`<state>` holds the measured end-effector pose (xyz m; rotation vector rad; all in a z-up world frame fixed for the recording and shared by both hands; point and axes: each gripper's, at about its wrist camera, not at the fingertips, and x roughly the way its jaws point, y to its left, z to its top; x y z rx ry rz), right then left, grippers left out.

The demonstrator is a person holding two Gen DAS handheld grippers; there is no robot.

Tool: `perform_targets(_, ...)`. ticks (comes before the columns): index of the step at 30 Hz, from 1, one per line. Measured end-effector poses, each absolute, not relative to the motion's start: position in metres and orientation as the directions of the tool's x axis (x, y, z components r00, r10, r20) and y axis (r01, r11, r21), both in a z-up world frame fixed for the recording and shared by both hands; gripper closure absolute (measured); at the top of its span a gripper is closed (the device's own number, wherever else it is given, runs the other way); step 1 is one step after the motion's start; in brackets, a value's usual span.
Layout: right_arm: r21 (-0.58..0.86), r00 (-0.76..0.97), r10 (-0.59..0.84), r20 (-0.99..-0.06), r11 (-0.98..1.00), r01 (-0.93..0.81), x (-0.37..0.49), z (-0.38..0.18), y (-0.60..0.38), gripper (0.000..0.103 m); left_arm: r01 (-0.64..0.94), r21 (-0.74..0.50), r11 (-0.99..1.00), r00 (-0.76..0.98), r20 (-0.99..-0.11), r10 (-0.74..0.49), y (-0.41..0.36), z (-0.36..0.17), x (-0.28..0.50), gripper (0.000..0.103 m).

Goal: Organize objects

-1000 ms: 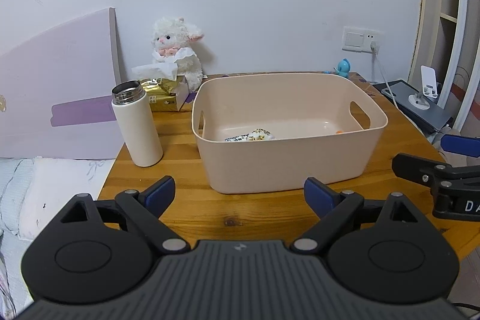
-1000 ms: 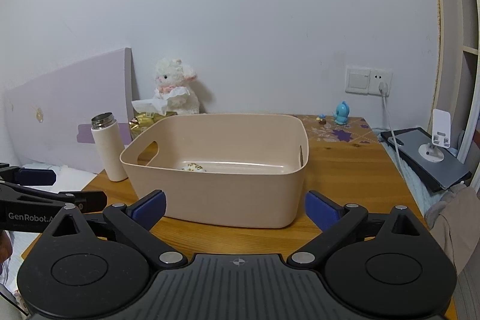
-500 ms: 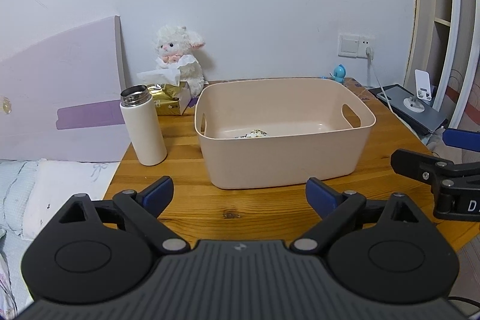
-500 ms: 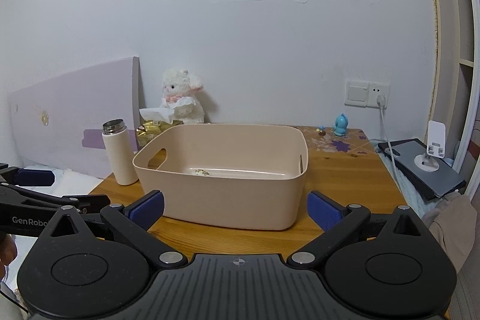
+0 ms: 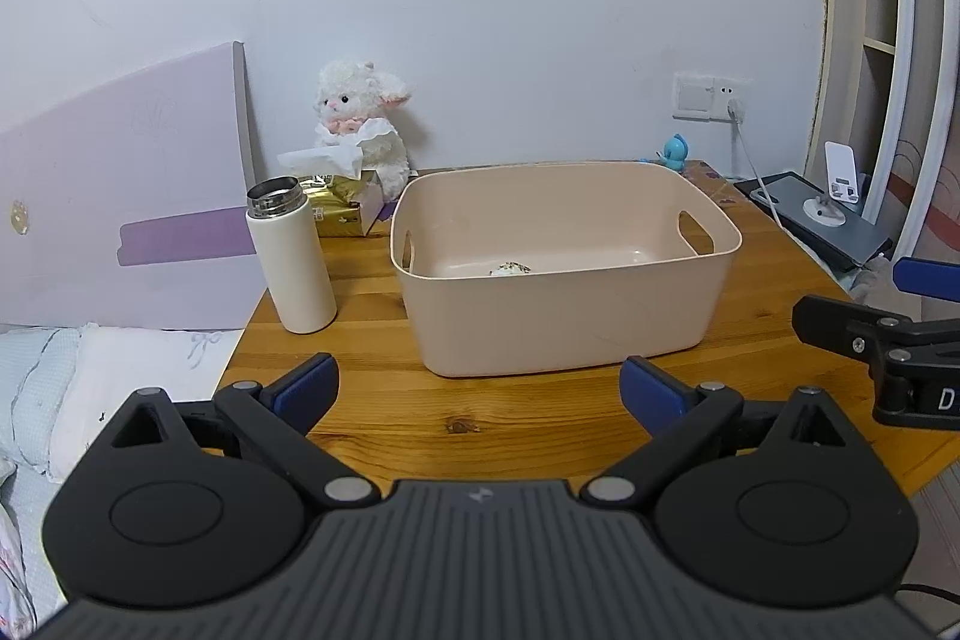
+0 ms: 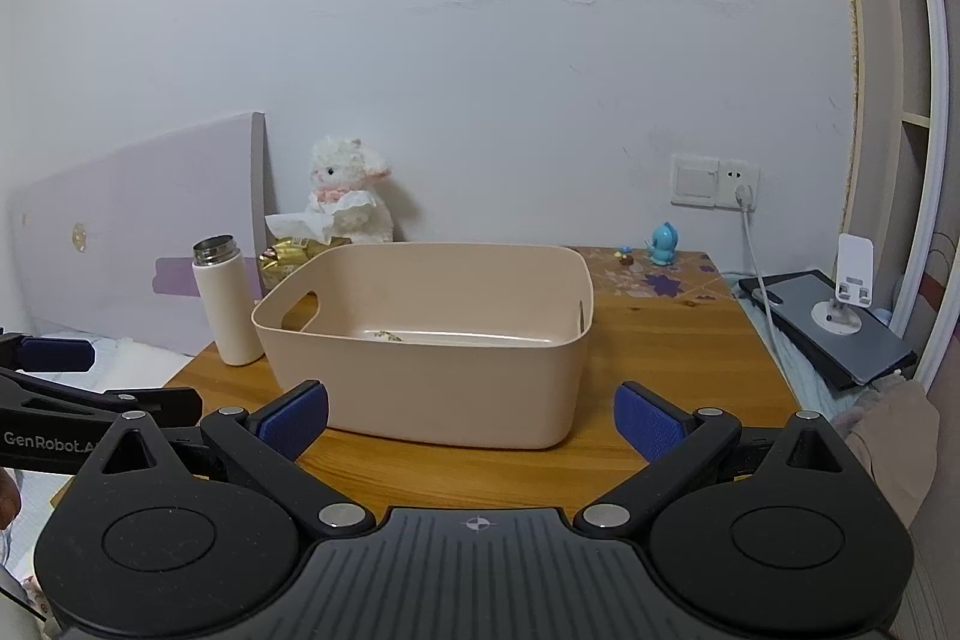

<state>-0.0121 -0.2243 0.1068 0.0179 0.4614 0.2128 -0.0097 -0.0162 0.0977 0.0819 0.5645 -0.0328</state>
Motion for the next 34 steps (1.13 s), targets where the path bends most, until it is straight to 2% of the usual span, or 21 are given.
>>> perform_targets(34, 0.059, 0.850, 0.195, -0.489, 0.980, -0.191, 0.007, 0.095, -0.223, 0.000, 0.043, 0.044, 0.998, 0.834, -0.552, -0.011, -0.008, 0.092, 0.000, 0.003)
